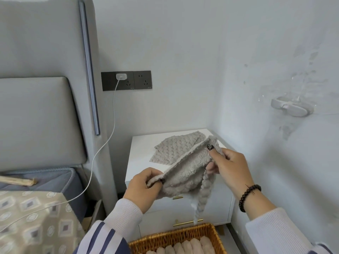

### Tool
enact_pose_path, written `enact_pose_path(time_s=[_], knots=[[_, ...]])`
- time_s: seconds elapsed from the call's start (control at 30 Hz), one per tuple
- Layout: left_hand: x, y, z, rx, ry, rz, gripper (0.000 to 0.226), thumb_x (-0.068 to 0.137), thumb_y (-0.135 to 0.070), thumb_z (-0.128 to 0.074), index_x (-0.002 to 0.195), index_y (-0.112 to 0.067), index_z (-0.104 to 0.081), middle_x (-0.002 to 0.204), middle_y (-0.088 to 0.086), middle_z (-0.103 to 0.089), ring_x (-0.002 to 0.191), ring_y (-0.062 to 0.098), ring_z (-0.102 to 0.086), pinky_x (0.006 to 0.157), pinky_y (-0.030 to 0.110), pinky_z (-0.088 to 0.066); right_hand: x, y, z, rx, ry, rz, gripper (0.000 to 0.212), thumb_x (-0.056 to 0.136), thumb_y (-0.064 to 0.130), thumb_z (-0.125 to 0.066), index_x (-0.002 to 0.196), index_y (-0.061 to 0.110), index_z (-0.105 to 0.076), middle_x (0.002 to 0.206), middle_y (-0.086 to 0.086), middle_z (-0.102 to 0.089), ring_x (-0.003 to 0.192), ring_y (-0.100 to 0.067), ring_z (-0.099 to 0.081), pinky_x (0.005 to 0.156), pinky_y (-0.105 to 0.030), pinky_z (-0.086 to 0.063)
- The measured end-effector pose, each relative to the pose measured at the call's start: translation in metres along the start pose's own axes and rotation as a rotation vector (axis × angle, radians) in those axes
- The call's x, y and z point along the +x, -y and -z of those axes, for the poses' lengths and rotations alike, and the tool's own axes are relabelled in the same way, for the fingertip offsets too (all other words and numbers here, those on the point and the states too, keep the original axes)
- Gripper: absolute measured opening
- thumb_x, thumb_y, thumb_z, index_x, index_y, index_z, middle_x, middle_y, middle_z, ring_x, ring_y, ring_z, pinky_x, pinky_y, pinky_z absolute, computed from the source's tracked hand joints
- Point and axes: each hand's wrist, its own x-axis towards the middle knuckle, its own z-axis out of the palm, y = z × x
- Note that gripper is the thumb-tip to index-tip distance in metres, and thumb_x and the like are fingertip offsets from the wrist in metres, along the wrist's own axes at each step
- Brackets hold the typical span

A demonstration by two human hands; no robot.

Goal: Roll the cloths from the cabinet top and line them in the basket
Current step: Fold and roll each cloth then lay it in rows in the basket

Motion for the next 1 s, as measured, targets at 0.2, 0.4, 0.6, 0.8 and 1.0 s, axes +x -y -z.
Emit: enact_pose_path(time_s=[0.2, 0.4, 0.6, 0.8, 1.0], knots=[[-0.012, 0.02, 0.012, 0.479, 0.28, 0.063, 0.023, 0.08, -0.011, -0.061, 0.067, -0.03, -0.058, 0.072, -0.008, -0.061, 0.07, 0.006, -0.057, 0.058, 0.009, -0.04, -0.007, -0.015, 0.02, -0.185, -0.082, 0.043, 0.049, 0.089, 0.03, -0.063, 0.054, 0.014, -0.034, 0.047, 0.004, -0.027, 0.048, -0.014, -0.03, 0.057, -0.024, -0.03], [0.005, 0.023, 0.023, 0.235, 0.007, 0.159, 0.014, 0.085, -0.01, -0.063, 0.073, -0.017, -0.064, 0.063, -0.001, -0.063, 0.057, 0.02, -0.064, 0.06, 0.027, -0.049, 0.0, -0.018, 0.037, -0.414, -0.074, 0.087, 0.05, 0.086, 0.023, -0.067, 0.056, 0.012, -0.028, 0.058, -0.005, -0.026, 0.053, -0.018, -0.026, 0.052, -0.027, -0.019], [0.021, 0.021, 0.018, 0.085, -0.202, 0.196, 0.024, 0.09, -0.023, -0.065, 0.082, -0.001, -0.059, 0.061, 0.008, -0.055, 0.036, 0.017, -0.056, 0.049, 0.027, -0.043, 0.017, -0.031, 0.052, -0.452, -0.063, -0.025, 0.044, 0.082, 0.019, -0.072, 0.057, 0.01, -0.036, 0.051, -0.004, -0.033, 0.042, -0.016, -0.036, 0.047, -0.021, -0.036], [0.041, 0.023, 0.0, -0.172, 0.005, 0.404, 0.026, 0.094, -0.026, -0.06, 0.097, 0.0, -0.058, 0.084, 0.007, -0.06, 0.059, 0.02, -0.072, 0.041, 0.022, -0.046, 0.034, -0.04, 0.041, -0.061, -0.054, -0.37, 0.018, 0.09, 0.015, -0.065, 0.088, -0.001, -0.055, 0.049, -0.01, -0.062, 0.032, -0.017, -0.046, 0.052, -0.033, -0.057], [0.071, 0.041, -0.005, -0.334, -0.099, 0.417, 0.015, 0.095, -0.018, -0.059, 0.082, -0.01, -0.057, 0.078, 0.003, -0.061, 0.072, 0.022, -0.073, 0.06, 0.029, -0.056, 0.056, -0.057, 0.02, 0.41, -0.002, -0.664, 0.008, 0.096, 0.014, -0.056, 0.091, 0.008, -0.055, 0.042, 0.002, -0.051, 0.025, -0.003, -0.031, 0.039, -0.019, -0.05]])
